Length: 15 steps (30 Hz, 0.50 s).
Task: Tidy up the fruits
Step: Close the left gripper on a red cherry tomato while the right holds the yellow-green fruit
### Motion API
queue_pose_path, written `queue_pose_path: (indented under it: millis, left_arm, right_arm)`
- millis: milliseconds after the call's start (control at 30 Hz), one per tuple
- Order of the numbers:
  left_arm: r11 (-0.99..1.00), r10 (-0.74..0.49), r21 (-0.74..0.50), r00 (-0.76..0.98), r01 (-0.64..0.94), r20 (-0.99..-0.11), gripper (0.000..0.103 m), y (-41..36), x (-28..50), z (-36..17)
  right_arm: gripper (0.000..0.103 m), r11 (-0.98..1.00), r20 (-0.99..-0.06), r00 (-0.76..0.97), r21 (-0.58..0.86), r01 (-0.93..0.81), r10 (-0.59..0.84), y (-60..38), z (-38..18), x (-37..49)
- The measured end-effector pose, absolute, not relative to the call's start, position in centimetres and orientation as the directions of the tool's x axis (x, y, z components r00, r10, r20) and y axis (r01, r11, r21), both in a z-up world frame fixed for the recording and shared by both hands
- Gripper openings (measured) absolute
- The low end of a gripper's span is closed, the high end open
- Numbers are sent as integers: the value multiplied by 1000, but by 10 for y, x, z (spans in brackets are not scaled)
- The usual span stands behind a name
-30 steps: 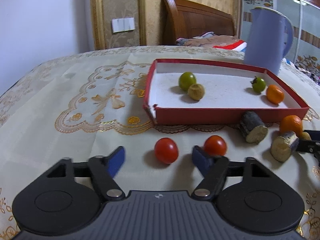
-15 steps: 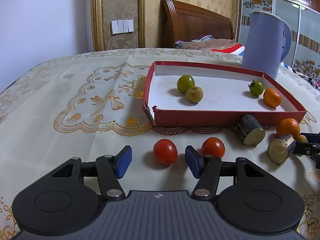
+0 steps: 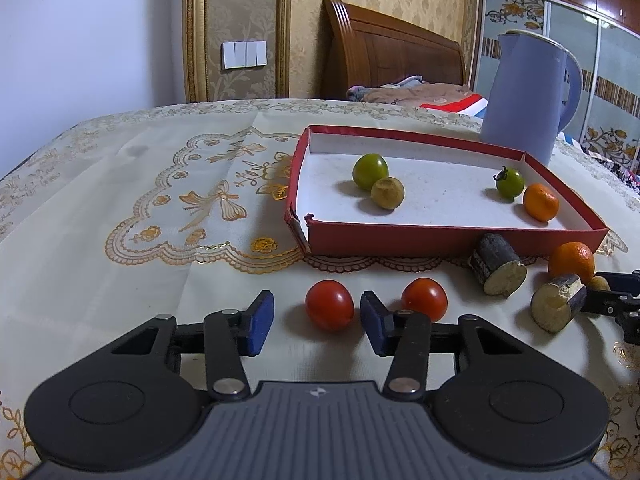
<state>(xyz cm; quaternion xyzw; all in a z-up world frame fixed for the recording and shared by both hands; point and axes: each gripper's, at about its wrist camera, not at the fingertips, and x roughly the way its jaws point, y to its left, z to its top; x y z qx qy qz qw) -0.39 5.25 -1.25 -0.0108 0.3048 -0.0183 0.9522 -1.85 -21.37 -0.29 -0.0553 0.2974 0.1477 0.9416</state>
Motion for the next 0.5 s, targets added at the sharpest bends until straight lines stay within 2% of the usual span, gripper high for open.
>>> queue_pose_path:
  millis: [500]
  left_arm:
    - [998,-51,-56,816,23,-576,45,57,-5,-12]
  right_arm:
    - [31,953,-572,783,-7,-304,245,-216,-3,-18]
